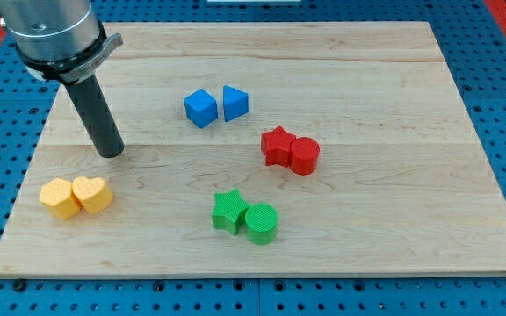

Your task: Slightly nudge the red blocks

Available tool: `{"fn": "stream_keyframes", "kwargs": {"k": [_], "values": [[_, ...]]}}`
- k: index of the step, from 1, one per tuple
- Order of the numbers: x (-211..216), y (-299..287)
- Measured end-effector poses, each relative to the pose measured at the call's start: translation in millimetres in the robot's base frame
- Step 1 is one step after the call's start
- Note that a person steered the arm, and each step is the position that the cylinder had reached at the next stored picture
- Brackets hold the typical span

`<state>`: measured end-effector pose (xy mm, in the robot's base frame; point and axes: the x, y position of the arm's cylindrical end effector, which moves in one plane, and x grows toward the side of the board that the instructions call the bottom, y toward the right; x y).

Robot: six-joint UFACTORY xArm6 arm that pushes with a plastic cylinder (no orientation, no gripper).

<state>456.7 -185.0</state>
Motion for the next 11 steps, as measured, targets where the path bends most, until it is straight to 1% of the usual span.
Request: {"fn": "stream_keyframes", "kwargs": {"k": [1, 2, 3, 4, 5, 6, 9, 10, 11], "values": [[0.0, 0.0], [5.5, 29.5], [5.6, 107.1], [6.0, 123.1], [23.7, 126.6], [28.1, 137.8], [27.8, 177.6], [43.0, 234.1], [43.3, 241.0]]}}
